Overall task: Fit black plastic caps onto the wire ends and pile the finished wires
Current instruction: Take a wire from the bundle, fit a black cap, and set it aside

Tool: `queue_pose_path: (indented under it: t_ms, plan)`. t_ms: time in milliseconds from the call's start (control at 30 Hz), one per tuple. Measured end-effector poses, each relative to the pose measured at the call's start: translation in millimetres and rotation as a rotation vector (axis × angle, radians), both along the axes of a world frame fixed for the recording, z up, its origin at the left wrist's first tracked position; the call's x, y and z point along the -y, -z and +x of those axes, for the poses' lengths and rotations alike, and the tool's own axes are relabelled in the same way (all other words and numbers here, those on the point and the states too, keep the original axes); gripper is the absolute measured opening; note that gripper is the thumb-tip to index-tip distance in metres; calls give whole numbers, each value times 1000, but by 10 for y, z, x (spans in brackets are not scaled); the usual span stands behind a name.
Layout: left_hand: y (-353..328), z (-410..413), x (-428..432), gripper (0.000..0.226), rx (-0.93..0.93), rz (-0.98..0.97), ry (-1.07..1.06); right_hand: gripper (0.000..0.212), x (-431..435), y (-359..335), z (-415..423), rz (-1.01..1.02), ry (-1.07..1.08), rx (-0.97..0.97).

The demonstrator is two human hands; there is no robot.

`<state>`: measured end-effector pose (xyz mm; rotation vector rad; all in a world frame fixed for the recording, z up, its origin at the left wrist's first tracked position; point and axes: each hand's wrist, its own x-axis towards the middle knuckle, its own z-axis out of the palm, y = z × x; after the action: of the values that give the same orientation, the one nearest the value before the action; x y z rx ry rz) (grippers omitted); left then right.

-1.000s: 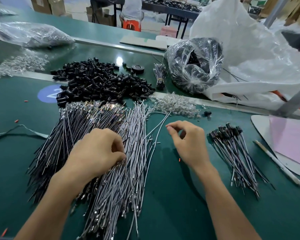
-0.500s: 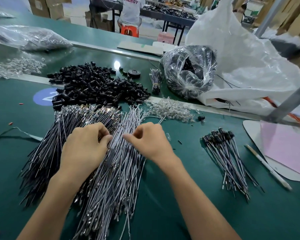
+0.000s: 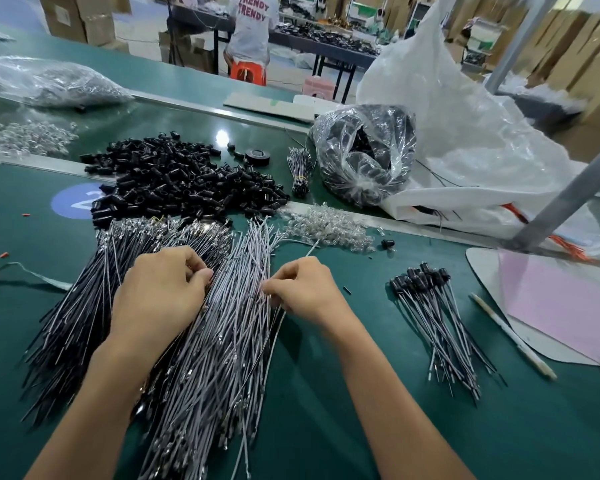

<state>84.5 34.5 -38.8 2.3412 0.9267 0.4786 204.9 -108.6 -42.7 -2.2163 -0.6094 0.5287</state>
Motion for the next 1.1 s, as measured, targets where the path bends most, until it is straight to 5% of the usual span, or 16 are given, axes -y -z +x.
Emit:
queue_pose_path:
  t_ms: [133, 267, 467, 667, 800, 933, 1100]
  plan:
    - [1, 13, -75, 15, 2, -73, -1, 8, -75, 21, -90, 2, -22, 261]
    - [-1, 10, -114, 17, 28, -138, -7, 45, -356, -52, -209, -143, -132, 414]
    - [33, 41, -131, 18, 14, -141, -21, 36, -503, -118, -158, -284, -182, 316]
    - [-68, 69, -135, 19, -46, -150, -35, 26, -258, -74, 13, 108, -157, -63]
    - [-336, 78, 8, 11, 215, -205, 35, 8, -48, -166, 97, 431, -141, -232]
    - [-626, 212, 124, 3, 583, -566, 118, 15, 130, -313, 132, 572, -138, -123]
    - [-624, 544, 436, 5, 686, -851, 218, 9, 204, -381, 139, 621, 4, 221]
